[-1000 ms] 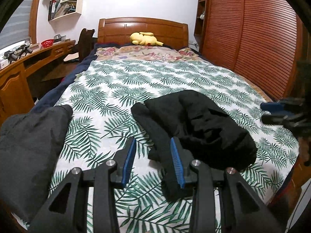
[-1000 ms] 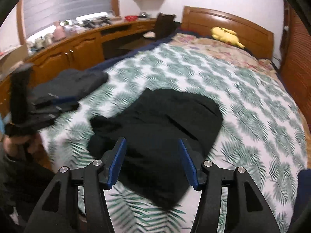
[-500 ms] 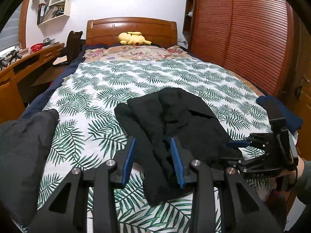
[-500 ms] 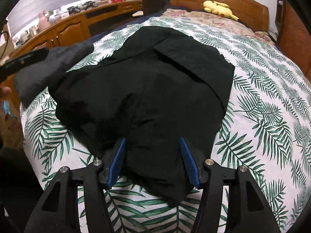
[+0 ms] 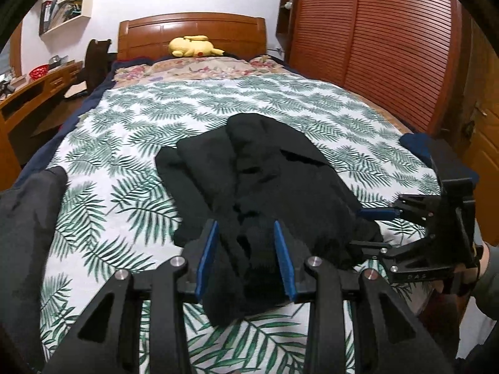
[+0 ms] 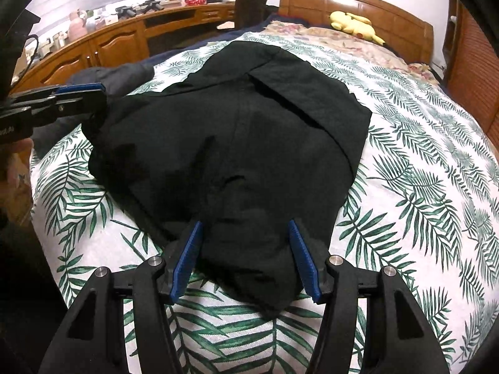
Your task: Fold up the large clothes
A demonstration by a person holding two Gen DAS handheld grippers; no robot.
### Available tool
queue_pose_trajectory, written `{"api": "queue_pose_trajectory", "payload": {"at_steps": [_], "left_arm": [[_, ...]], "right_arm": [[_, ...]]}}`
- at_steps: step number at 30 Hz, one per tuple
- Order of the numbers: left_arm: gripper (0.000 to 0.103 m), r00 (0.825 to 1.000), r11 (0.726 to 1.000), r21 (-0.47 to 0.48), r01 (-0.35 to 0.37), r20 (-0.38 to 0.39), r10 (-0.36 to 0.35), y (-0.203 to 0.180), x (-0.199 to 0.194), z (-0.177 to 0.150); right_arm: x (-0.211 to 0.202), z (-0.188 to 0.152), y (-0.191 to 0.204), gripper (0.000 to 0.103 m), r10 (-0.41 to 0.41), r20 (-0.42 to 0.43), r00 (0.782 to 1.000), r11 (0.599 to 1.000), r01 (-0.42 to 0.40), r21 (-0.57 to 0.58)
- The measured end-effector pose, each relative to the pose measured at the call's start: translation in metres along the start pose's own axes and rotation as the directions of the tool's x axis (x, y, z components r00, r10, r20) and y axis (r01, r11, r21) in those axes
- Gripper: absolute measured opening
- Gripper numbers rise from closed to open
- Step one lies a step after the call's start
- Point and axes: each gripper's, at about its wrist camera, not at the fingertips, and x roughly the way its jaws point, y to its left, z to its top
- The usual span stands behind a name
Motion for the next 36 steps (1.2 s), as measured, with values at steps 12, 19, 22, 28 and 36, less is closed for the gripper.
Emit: {"api": "queue_pose_trajectory", "payload": {"at_steps": [12,19,22,28,36], "left_arm": [[0.035,0.995,1.000,0.004,-0.001,-0.095,0.001,-0.003,0.030,-0.012],[0.022,0.993,0.998,-0.036,0.044,-0.112,-0.048,0.005,0.034,-0.014],[0.007,0.994,0.998,-0.013,0.063,-0.089,-0.064,0.000,0.024,-0.013],[0.001,0.997,0.997,-0.019,0.074,0.007,-0.074,0.003,-0.003,-0.008],[0.001,0.997,0.995,-0.079,0.053,0.066,-0.048,0.034,-0.038,-0.014]], "right_arm": [[0.000,-0.001,0.000,0.059,0.003,0.000,1.000,1.000,-0.003,-0.002],[-0.004,0.002,-0.001,0.058,0.001,-0.015,1.000,1.000,-0.001,-0.014],[-0.009,0.006,-0.003,0.059,0.004,-0.025,1.000,1.000,-0.005,-0.021],[-0.029,0.020,-0.015,0.059,0.009,0.020,1.000,1.000,-0.009,0.006],[-0.038,0.047,-0.012,0.059,0.043,0.091,0.995,0.999,-0.044,0.012]]}}
